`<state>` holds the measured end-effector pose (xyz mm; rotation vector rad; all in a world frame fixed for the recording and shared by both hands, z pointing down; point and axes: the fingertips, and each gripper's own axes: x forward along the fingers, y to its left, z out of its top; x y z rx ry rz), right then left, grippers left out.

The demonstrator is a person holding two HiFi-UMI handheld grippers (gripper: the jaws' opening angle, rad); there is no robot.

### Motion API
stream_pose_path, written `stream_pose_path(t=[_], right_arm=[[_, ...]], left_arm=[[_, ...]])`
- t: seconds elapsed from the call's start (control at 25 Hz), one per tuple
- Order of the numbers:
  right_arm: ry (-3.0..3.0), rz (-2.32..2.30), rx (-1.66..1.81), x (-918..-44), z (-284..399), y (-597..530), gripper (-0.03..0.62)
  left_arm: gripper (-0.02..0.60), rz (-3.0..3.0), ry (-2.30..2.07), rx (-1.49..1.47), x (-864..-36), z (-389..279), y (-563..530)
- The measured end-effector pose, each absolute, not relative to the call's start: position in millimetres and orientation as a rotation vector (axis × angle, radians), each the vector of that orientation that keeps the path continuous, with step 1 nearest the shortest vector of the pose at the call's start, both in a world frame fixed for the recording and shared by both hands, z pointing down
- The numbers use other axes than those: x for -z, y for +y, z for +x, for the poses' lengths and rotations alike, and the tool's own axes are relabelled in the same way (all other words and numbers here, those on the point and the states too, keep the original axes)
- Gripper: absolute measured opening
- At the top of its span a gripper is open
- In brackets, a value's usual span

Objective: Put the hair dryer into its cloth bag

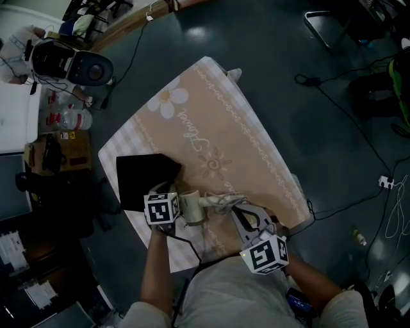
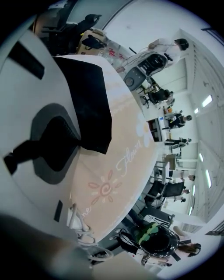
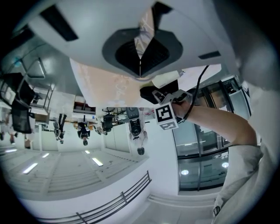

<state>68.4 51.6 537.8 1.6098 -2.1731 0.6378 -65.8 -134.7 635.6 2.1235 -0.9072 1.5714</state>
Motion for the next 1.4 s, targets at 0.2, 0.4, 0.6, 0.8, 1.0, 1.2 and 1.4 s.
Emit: stream_pose_path(t=[0.2, 0.4, 0.6, 0.8, 1.0, 1.2, 1.4], right_arm=[[-2.203, 1.571, -0.589, -529.2, 64.8, 49.3, 0.015], [-2.229, 1.509, -0.516, -520.8, 66.6, 51.4, 0.015], [-2.238, 1.468, -0.479, -520.2, 74.1, 55.0, 0.019], [-2.241, 1.397, -0.459, -525.6, 73.1, 56.7, 0.112], [-2.211, 1.206, -0.343, -529.8, 71.0, 54.2, 0.192], [-2.200, 1.016, -0.344, -530.3, 67.7, 48.8, 0.239], [-2.107, 0.817, -0.199, -529.6, 55.7, 47.4, 0.252]], left_arm=[[0.012, 2.165, -0.929, -1.507, -610.5, -73.1, -133.9], [0.013, 2.190, -0.938, -1.378, -582.8, -89.5, -134.4], [0.014, 2.193, -0.876, -1.177, -546.1, -102.8, -128.5], [0.012, 2.220, -0.911, -1.298, -538.4, -127.9, -128.4], [0.013, 2.241, -0.898, -1.350, -542.2, -122.1, -116.0], [0.014, 2.237, -0.917, -1.320, -543.7, -121.8, -112.1], [0.013, 2.220, -0.942, -1.279, -544.0, -126.9, -110.6]])
